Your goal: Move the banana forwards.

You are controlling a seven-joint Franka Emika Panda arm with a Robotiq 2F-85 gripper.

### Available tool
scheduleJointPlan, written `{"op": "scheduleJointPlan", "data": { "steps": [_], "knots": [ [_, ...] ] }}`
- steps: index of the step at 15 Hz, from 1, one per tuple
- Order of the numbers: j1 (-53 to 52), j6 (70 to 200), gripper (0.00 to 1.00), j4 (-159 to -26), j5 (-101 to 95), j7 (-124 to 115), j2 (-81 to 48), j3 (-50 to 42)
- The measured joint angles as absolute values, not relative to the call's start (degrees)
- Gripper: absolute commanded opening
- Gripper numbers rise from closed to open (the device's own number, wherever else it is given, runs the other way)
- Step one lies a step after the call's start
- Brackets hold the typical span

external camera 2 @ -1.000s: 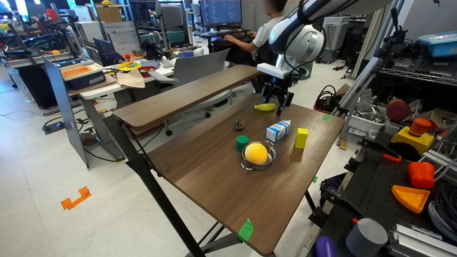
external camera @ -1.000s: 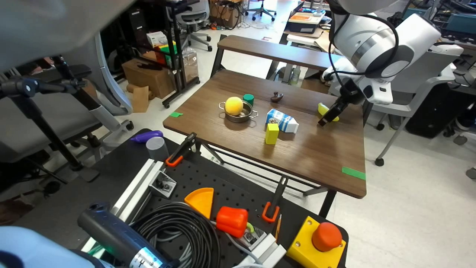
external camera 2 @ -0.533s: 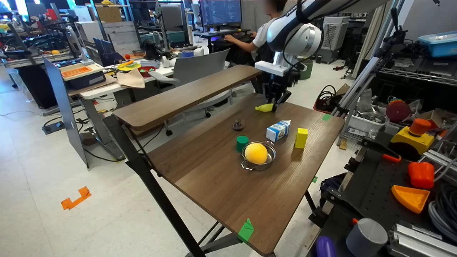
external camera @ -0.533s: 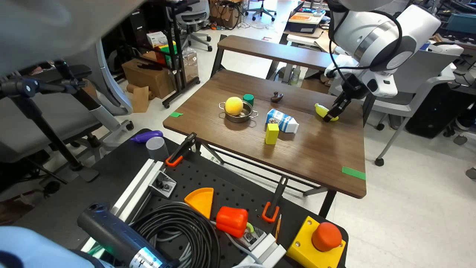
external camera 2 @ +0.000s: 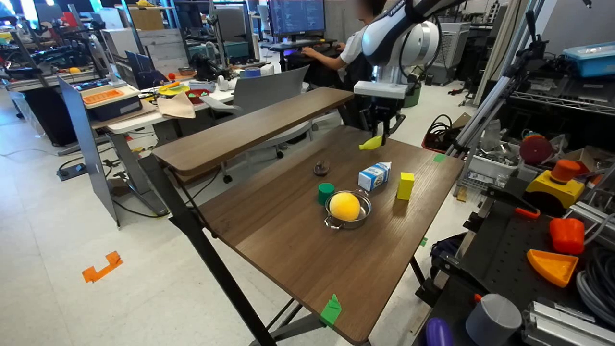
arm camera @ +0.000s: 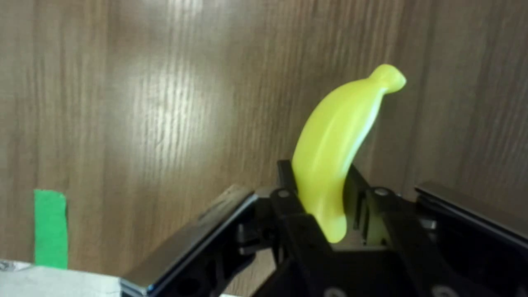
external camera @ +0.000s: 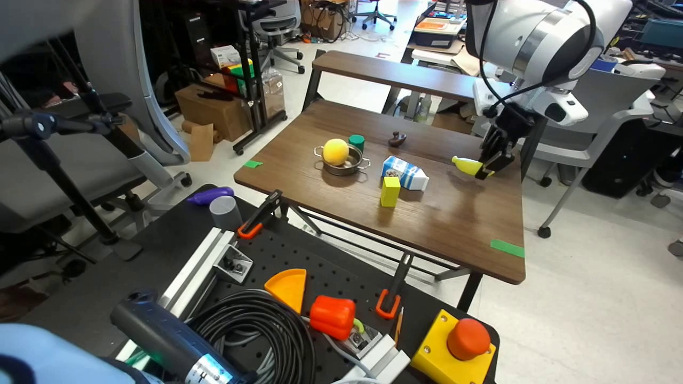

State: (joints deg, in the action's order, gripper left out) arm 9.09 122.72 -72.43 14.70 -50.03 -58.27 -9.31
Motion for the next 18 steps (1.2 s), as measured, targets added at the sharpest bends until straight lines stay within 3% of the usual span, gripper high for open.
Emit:
{"op": "scheduleJointPlan", "data": {
  "steps": [8,18],
  "knots": [
    [5.7,125.2,0.07,-94.8,0.5,-34.2,-41.4,-13.4],
    [-2.1,148.7,0.07,-114.5,-15.9,-27.6,-35.8,-14.8]
  ]
}}
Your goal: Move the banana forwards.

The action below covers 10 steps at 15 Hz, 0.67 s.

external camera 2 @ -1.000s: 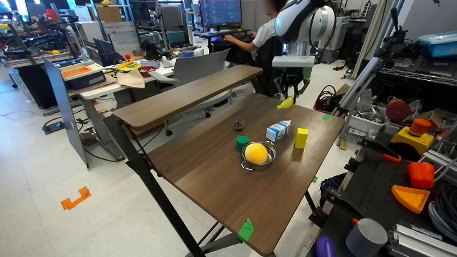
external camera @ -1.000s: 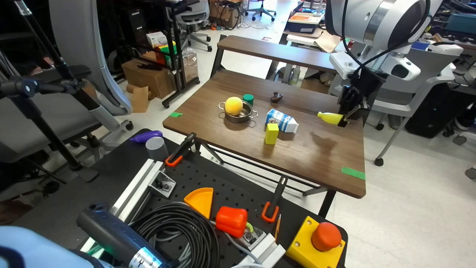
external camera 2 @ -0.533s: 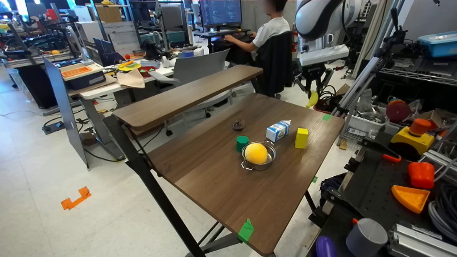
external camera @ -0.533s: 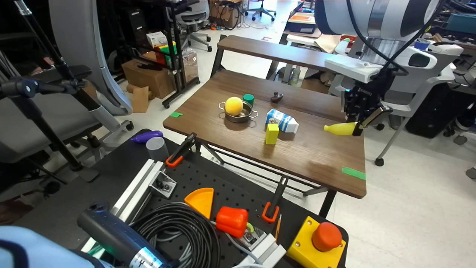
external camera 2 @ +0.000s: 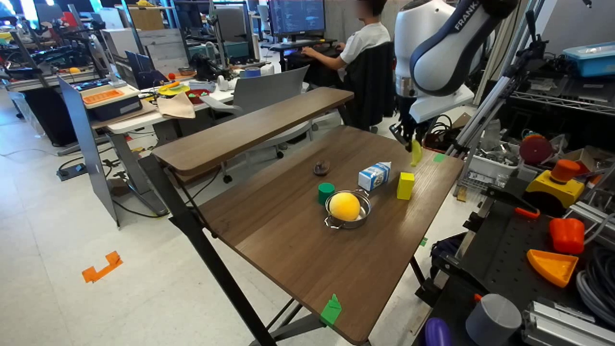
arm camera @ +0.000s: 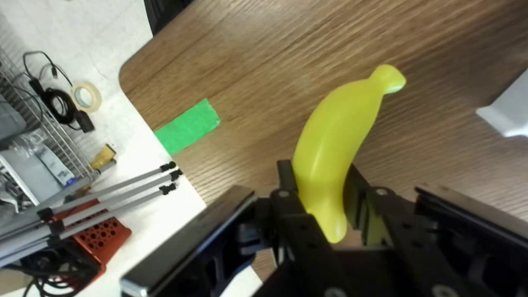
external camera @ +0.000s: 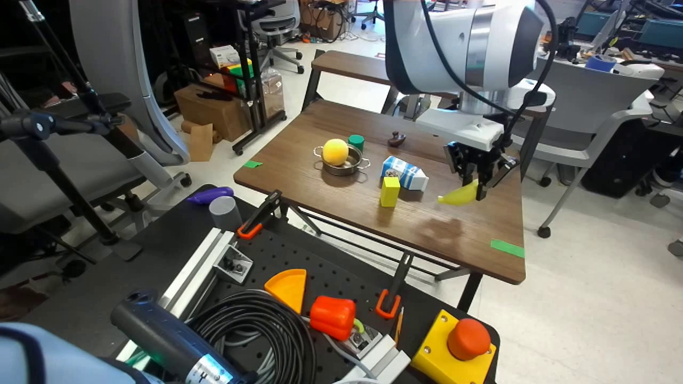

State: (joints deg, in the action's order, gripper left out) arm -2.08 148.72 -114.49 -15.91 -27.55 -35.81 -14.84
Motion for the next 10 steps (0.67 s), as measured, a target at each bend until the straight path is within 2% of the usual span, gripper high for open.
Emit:
{"op": "scheduleJointPlan", "data": {
  "steps": [4,10],
  "knots": [
    [-4.6,156.2,0.07,-117.8,-17.1,-25.2,-35.9,-14.9],
    [-5.3,158.5,0.07,-118.9,-16.7,-22.0,-36.0,-14.9]
  ]
}}
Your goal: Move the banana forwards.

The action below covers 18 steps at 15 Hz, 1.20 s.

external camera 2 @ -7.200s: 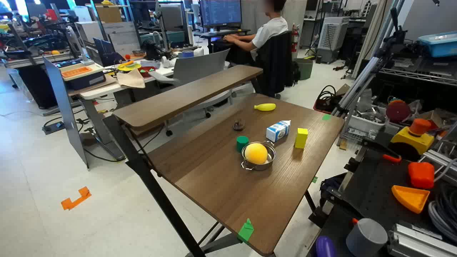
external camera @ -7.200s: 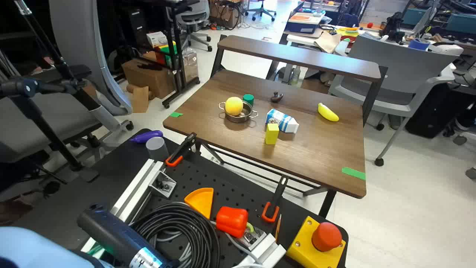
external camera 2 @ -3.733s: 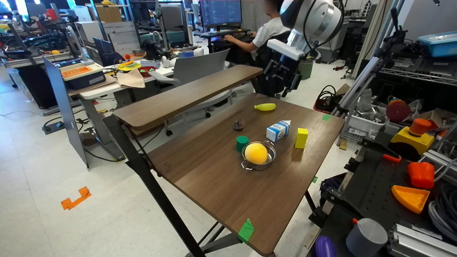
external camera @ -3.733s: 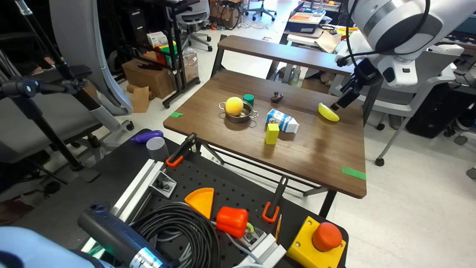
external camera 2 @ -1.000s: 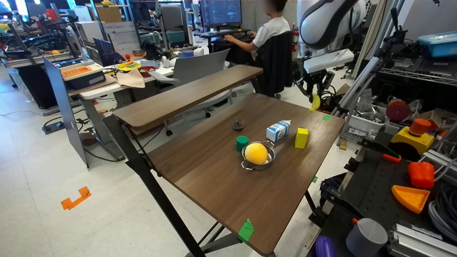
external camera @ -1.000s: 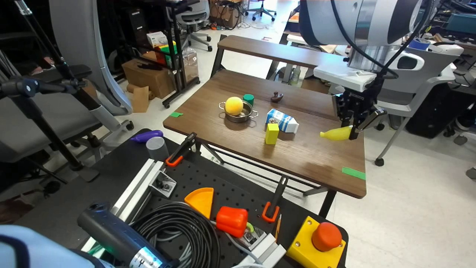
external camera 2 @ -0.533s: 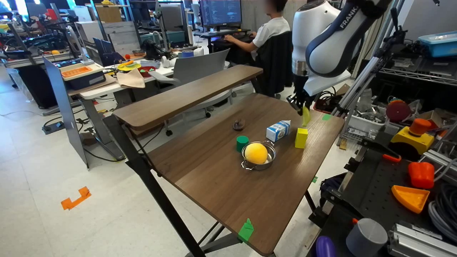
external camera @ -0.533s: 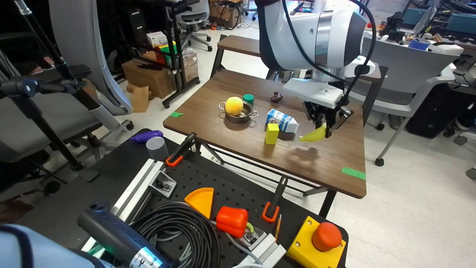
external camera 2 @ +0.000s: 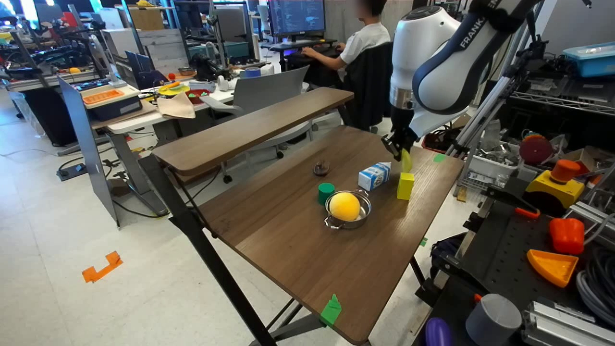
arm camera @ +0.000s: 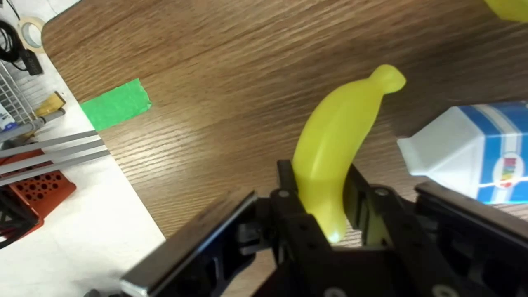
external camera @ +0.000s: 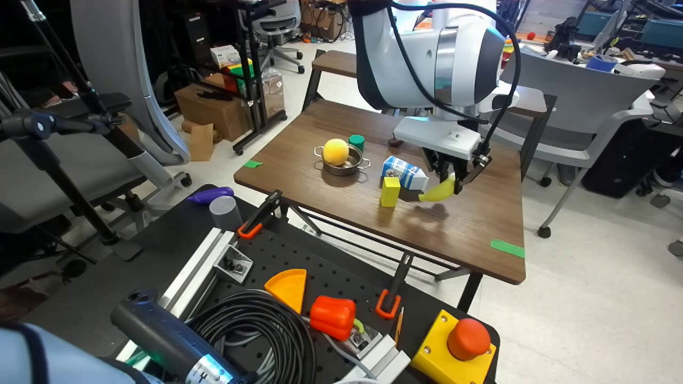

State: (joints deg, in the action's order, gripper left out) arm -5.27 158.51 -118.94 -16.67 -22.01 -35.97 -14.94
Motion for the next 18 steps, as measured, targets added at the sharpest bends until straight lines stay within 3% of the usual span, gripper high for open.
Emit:
{"op": "scheduleJointPlan", "data": {
  "steps": [13,14,15,18],
  "knots": [
    [-3.0,158.5,0.07,-118.1,-10.4,-15.5,-38.3,-12.9],
    [-2.7,158.4,0.55,-117.7,-9.8,-15.1,-38.7,-12.7],
    [-2.5,158.4,0.56,-117.4,-9.4,-14.8,-39.1,-12.5],
    [-2.1,158.3,0.76,-116.4,-8.8,-14.8,-40.2,-12.3]
  ]
}}
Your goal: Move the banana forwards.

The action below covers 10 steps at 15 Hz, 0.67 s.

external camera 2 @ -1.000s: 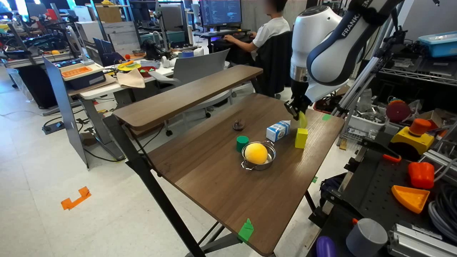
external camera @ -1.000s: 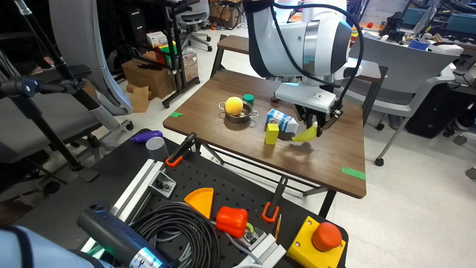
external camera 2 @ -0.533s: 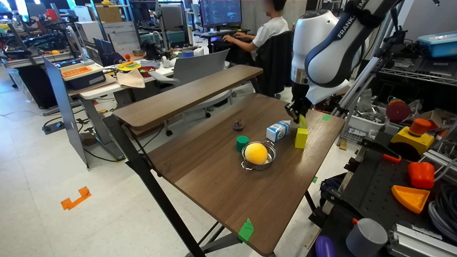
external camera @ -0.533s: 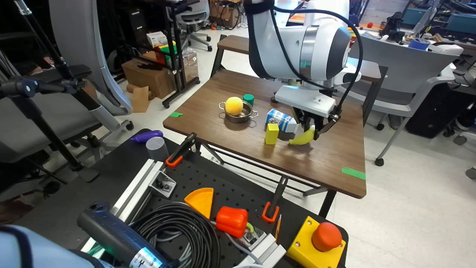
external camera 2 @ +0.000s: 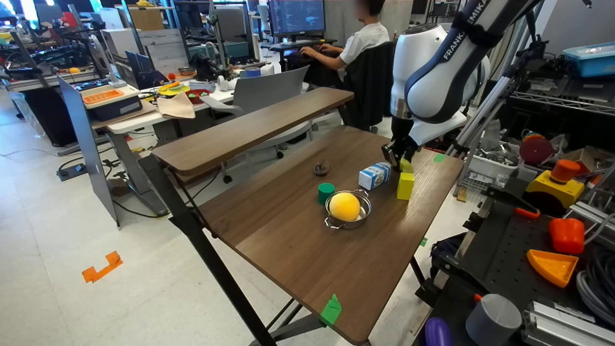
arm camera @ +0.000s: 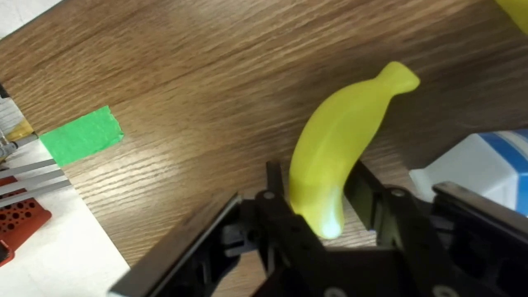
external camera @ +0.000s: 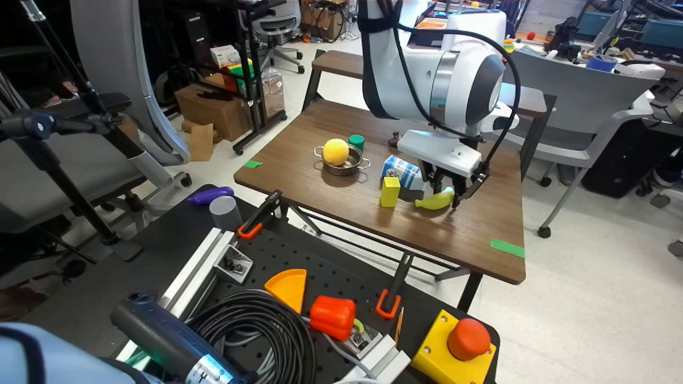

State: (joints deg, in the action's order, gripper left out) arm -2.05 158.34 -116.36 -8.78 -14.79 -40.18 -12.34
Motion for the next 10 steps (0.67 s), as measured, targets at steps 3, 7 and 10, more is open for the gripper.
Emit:
{"op": "scheduleJointPlan", "data": {
  "steps": [3,7,10],
  "knots": [
    [-1.7,158.3,0.97,-116.0,-8.7,-14.8,-40.3,-12.3],
    [-1.7,158.3,1.00,-117.1,-8.7,-14.8,-38.1,-12.4],
    [-1.8,158.3,1.00,-122.4,-8.7,-14.8,-31.2,-12.5]
  ]
}}
